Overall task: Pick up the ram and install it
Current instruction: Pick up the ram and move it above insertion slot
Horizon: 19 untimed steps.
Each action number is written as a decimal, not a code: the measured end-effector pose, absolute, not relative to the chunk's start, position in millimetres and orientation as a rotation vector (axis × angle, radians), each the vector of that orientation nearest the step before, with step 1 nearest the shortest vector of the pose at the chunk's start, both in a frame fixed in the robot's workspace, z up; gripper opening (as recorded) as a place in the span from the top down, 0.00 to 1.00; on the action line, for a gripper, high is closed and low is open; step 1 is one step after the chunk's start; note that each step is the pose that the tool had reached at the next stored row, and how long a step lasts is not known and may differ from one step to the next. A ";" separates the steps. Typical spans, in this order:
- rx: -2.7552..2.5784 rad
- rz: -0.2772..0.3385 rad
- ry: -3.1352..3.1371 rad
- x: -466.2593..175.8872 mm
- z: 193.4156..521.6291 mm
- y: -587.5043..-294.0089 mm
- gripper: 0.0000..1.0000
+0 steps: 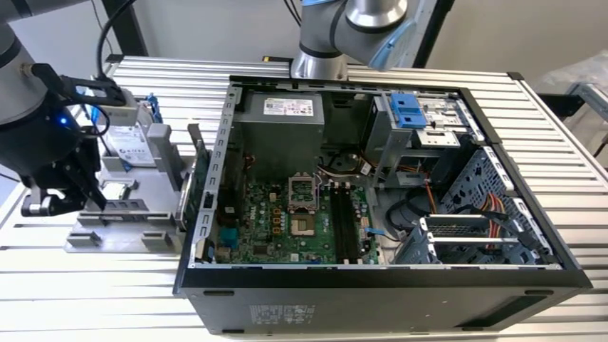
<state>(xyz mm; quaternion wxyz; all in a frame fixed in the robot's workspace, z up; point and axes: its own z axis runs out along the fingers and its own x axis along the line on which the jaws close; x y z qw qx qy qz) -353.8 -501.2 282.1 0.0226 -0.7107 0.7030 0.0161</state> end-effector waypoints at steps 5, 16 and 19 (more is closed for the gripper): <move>-2.199 0.050 2.179 -353.9 285.1 -501.1 1.00; -2.199 0.050 2.180 -353.9 294.0 -501.1 1.00; -2.199 0.050 2.180 -353.9 296.4 -501.1 1.00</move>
